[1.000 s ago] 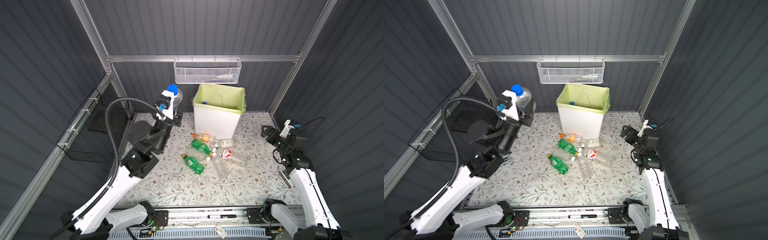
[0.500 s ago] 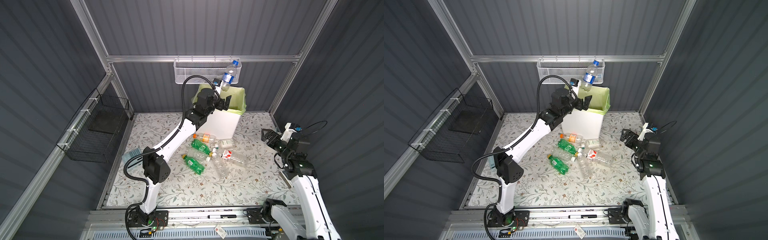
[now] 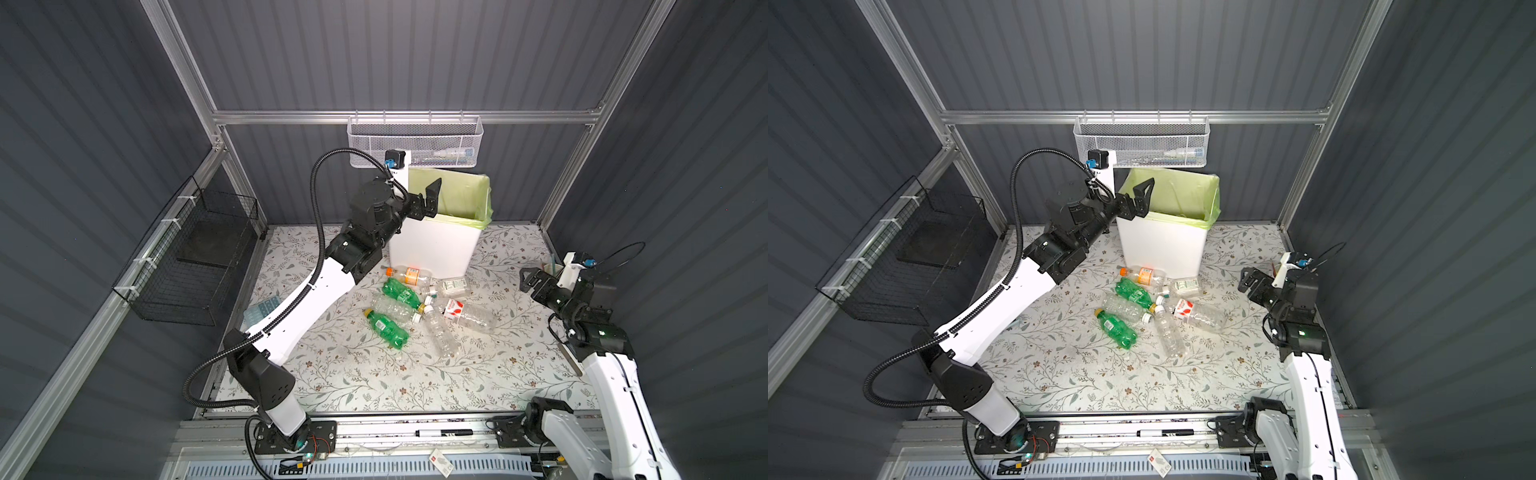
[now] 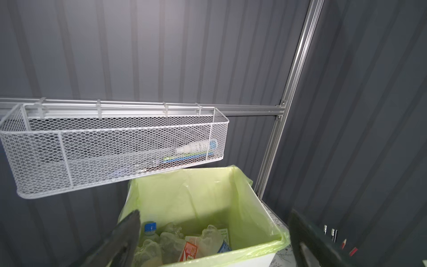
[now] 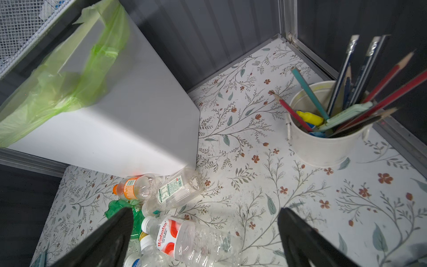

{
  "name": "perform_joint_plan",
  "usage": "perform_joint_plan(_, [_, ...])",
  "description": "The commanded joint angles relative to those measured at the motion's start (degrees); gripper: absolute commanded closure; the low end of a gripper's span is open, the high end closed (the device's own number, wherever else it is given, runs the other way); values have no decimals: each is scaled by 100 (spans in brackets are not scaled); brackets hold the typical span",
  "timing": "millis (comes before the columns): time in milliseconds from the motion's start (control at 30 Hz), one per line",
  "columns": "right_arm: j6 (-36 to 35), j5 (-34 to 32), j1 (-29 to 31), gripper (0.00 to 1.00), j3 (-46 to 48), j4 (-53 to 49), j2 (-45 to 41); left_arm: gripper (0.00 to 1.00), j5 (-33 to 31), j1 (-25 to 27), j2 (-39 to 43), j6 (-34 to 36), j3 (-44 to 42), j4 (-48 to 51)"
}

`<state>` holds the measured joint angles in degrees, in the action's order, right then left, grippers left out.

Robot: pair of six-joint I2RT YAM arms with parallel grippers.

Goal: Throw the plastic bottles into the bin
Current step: 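Return the left arm to rest while the right gripper reaches the Wahaha bottle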

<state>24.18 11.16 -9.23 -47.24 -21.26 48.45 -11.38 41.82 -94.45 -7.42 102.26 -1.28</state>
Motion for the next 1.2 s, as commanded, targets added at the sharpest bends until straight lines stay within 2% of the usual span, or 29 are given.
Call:
perform_joint_plan(0, [-139, 51, 35, 1, 4, -69, 88, 0, -276, 2, 288, -110, -603, 50])
perform_joint_plan(133, [-630, -287, 449, 1, -54, -399, 414, 0, -696, 5, 766, -354, -1534, -2])
perform_joint_plan(333, [-1755, -1408, 1669, 1, -468, -877, 1218, 0, -1297, -32, 1493, -892, -2992, 44])
perform_joint_plan(433, [-2047, -1503, 2109, 1, -622, -954, 1520, 0, -1521, -232, 1727, -1308, -3442, 412])
perform_joint_plan(600, [-2463, -1617, 2694, 1, -789, -1048, 2150, 0, -1523, -795, 2227, -2081, -4341, 863])
perform_joint_plan(767, [-3008, -1881, 3132, 1, -928, -1246, 2694, 0, -1871, -906, 2712, -2385, -5013, 1219])
perform_joint_plan(967, [-3530, -1984, 3365, 1, -1113, -1389, 3353, 0, -1843, -1068, 3098, -2769, -5619, 1400])
perform_joint_plan(1167, [-3962, -1705, 3400, 6, -1427, -1596, 3912, 0, -1787, -1139, 3293, -2836, -5908, 1426])
